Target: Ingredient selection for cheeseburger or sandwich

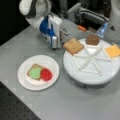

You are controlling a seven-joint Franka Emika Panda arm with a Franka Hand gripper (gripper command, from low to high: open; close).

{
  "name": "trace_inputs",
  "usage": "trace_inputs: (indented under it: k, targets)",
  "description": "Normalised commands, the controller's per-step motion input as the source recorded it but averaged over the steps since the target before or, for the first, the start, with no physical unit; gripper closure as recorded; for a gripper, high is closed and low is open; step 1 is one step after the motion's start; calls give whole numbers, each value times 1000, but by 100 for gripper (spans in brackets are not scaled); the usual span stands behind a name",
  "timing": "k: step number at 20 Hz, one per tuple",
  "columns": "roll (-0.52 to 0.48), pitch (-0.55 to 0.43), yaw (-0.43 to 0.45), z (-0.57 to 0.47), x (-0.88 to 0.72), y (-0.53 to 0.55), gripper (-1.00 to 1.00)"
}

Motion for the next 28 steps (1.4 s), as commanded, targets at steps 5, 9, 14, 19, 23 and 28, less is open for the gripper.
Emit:
trace_inputs:
  k: [5,9,14,19,23,28]
  targets:
    - [-55,42,-205,50,123,160,-100]
    - [-100,67,-264,87,65,230,-100]
    - [-131,53,-256,143,-44,246,-100]
    - [-168,51,-231,176,-116,204,-100]
    - [-201,44,-211,173,-176,153,-100]
    - [-203,55,-180,202,-255,114,-100]
